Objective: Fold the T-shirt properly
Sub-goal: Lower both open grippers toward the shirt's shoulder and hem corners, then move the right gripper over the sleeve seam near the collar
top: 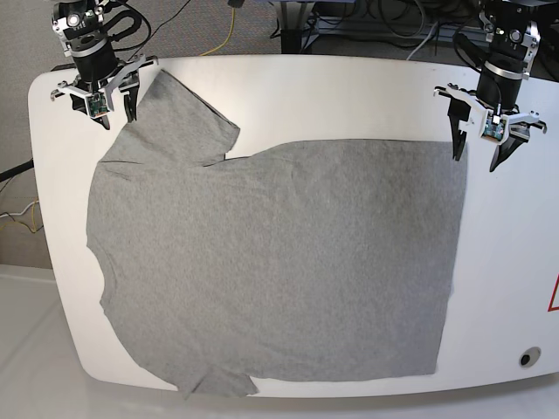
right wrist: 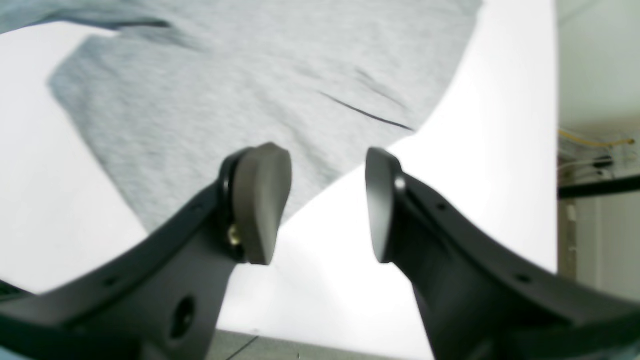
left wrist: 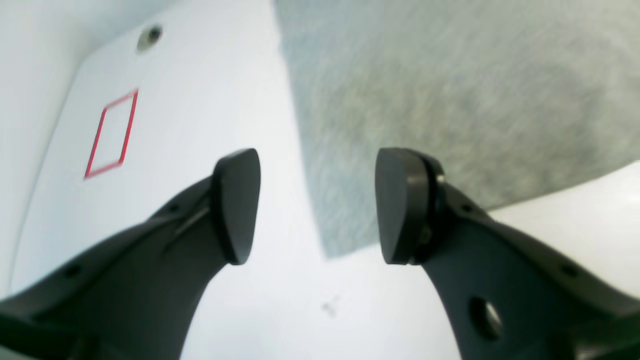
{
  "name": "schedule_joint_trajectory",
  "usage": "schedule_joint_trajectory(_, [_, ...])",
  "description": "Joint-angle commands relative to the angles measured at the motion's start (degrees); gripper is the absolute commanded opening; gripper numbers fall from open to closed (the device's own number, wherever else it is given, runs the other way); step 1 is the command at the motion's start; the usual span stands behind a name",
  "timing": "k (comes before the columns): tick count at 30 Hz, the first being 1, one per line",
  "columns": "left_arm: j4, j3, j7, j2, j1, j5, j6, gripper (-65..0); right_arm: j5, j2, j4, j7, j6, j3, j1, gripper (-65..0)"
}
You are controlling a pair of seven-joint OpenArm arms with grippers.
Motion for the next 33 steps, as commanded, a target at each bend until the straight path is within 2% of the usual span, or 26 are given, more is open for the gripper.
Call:
schedule_joint_trajectory(1, [0.01,-0.73,-1.25,-0.40,-0.47,0.04,0.47,-30.6,1.73,0.84,0.46,-0.97,0.98,0.36,-0.46,-38.1])
schedule_joint_trajectory(8, [-0.78,-1.16,-1.41,-0.13,-1.16,0.40,0.53,-30.0,5.43,1.60,0.37,-4.89,1.75,0.59,-1.02,-38.1])
schedule_joint_trajectory(16, [-0.57,-1.37,-0.53,-0.20,-1.67,-0.07,0.69,-30.3,3.66,1.60,2.44,-5.75,2.84,0.87,-0.38,-37.9])
schedule_joint_trajectory(20, [-0.76,-1.47,-0.37,-0.24,-1.99,-0.16,0.76,-30.4,-0.79,1.47,3.01,-5.91,2.49,-0.13,-0.13,-37.9])
schedule_joint_trajectory(22, [-1.00,-0.94,-0.08,-0.25,-2.18,-0.31,0.63,-30.1,-13.20,0.55,1.77,-4.72,1.27,-2.99,0.61,-37.7])
schedule_joint_trajectory(26, [-1.29,-0.85,0.43,-0.25,-2.45,-0.36,0.33,-29.9,-22.51,0.11,1.73,-3.34,-0.78,-5.07,0.80,-37.8])
schedule_joint_trajectory(30, [-1.44,-0.83,0.64,-0.29,-2.44,-0.47,0.27,-30.1,-23.08,0.12,1.47,-2.62,-1.84,-5.60,0.96,-37.7])
schedule_joint_trajectory(33, [-1.88,-0.86,0.00,-0.28,-1.93,-0.18,0.58,-29.9,-16.22,0.24,0.80,-1.34,-1.02,-5.37,1.41,-37.4])
